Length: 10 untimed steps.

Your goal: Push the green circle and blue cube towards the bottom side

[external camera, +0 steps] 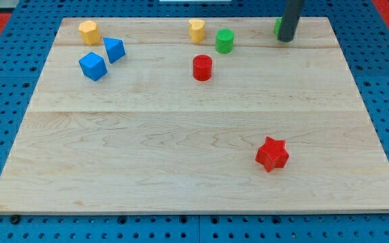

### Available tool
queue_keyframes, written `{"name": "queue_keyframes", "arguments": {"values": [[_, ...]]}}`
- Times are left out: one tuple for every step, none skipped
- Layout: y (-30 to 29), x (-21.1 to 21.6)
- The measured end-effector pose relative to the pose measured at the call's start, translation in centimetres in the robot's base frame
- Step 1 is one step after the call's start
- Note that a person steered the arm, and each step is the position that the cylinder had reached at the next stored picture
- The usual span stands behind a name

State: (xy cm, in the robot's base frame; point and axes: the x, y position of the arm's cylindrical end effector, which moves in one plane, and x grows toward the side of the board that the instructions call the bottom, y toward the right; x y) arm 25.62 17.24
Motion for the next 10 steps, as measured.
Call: {"name": "queue_keyframes", "arguments": {"values": [[-0.6, 1.1], [-5.9, 2.1], [-11.4, 2.3], [-15.6, 2.5], [-15.8, 4.1], [-15.3, 5.0], [-11.7, 1.5], [-11.6, -4.2], [-16.1, -4.8], [-17.3, -2.1]]}}
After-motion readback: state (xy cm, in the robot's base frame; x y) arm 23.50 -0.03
